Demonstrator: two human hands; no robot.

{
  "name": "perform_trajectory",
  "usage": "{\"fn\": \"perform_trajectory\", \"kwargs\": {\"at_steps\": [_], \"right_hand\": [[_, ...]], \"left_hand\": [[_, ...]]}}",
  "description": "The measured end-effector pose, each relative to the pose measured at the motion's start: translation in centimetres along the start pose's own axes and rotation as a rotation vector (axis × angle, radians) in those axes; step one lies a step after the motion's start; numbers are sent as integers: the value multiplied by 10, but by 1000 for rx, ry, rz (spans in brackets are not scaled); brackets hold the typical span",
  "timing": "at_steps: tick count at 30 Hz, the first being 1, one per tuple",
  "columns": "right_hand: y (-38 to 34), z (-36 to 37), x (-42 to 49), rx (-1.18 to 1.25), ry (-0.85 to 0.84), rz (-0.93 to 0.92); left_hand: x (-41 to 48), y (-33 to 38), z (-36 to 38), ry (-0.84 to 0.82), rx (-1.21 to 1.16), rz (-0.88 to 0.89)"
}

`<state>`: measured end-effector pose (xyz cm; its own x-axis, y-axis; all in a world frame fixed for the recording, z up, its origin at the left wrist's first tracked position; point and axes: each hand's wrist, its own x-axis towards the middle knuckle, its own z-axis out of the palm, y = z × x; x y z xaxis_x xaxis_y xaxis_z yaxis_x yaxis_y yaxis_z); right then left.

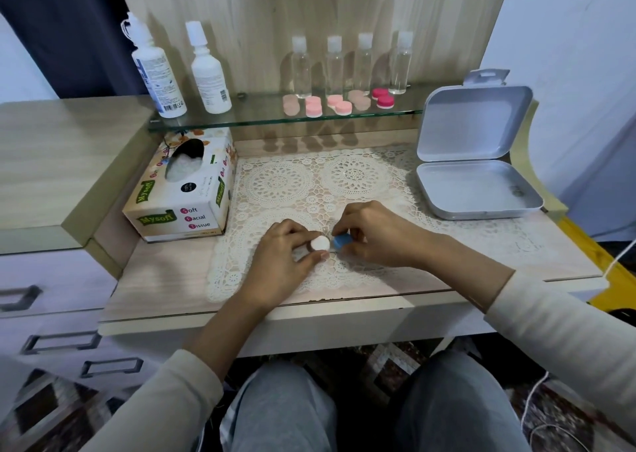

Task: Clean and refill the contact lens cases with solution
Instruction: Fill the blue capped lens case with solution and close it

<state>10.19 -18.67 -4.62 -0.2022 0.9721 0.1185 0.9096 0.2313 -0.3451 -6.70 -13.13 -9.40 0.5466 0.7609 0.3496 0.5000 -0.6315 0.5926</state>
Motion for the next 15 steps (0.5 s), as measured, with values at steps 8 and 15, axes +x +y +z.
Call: {"fn": "perform_trajectory", "kwargs": {"at_steps": [8,15], "right_hand": [[-2,-3,5,-102,-47,-49],[-6,-1,7,-248,-55,81]], "left_hand": [[-1,0,1,23,17,41],[-3,0,1,32,24,58]]}}
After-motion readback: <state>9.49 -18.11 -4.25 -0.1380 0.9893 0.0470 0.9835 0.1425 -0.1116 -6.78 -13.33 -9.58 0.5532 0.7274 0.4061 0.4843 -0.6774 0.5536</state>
